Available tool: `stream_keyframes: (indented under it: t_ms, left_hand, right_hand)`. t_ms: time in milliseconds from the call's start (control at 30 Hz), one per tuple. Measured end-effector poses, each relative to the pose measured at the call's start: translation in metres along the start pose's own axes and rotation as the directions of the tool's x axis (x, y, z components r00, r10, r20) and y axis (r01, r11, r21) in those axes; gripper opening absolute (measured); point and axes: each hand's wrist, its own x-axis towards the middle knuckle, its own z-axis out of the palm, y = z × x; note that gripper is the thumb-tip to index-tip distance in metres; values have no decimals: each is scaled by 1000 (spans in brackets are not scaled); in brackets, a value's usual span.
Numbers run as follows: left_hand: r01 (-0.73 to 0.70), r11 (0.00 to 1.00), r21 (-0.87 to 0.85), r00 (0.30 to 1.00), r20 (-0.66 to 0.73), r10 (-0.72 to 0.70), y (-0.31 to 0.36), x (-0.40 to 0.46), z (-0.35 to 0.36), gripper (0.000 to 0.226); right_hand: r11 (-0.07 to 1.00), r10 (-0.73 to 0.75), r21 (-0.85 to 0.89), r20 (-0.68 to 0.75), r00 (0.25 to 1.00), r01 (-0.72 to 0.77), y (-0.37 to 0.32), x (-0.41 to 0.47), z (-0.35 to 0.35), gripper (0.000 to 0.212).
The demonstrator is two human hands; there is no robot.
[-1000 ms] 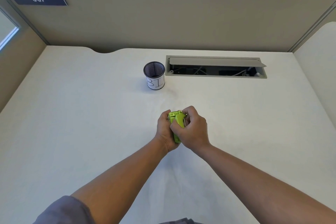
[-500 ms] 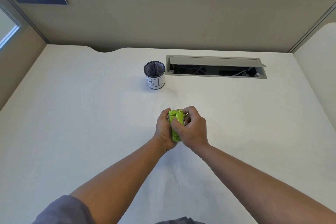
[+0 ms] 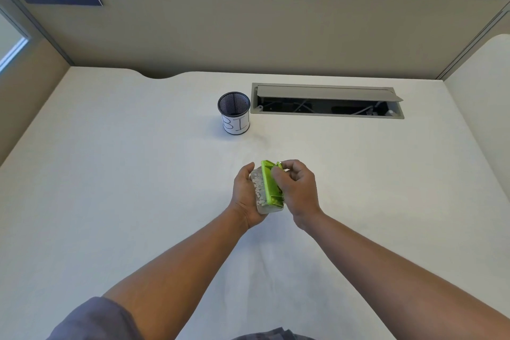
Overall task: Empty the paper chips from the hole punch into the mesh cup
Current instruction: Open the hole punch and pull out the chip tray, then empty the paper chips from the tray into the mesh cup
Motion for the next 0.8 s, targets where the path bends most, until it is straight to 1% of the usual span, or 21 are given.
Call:
stream_keyframes:
  t_ms: [67,133,167,267,300,367,433,500,567,633,700,800]
  left_hand:
    - [-9,999,-34,1000,3,9,1,1,0,52]
    - [-15,998,-56,1000,8,15,2,2,0,53]
    - [-19,998,-61,1000,6,19,2,3,0,54]
    - [-33,998,-46,999,-10,33,4,5,0,57]
    - [-35,999,-37,999,-14,34,5,5,0,57]
    - [-40,999,-16,999,-20,40,6,7,-2,57]
    - [-50,999,10,999,-19,50,8,7,-5,57]
    - [-56,998,13,998,-16,56,10,7,-8,56]
    - [-61,998,12,998,-12,61,11,6,-10,55]
    - [-66,998,14,998,-9,66,12,5,-11,55]
    - [-65,998,15,998,-10,65,13,5,-11,54]
    - [-62,998,16,998,-16,62,13,7,-12,55]
  right_hand:
    - [987,100,120,30,995,-103,-2,3,-2,35]
    - [967,161,188,68,985,-171,-3,4,-5,31]
    - [959,180,206,83,980,-194,-3,5,-7,32]
    - [947,200,232,113,973,-221,-4,7,-11,48]
    - [948,196,231,125,973,-220,-5,8,-13,49]
    - [948,171,245,146,974,-203,-4,10,-16,33]
    - [950,158,254,111,981,-182,-1,14,-20,19]
    - [970,154,183,35,988,-157,5,20,-24,13]
    - [989,133,67,-3,991,-132,12,26,-30,10]
    - [991,107,-74,-10,994,-108,20,32,-37,13]
    - [969,64,-237,-19,998,-67,27,36,-43,19]
    - [919,22,-394,-23,999,-29,36,43,-50,31]
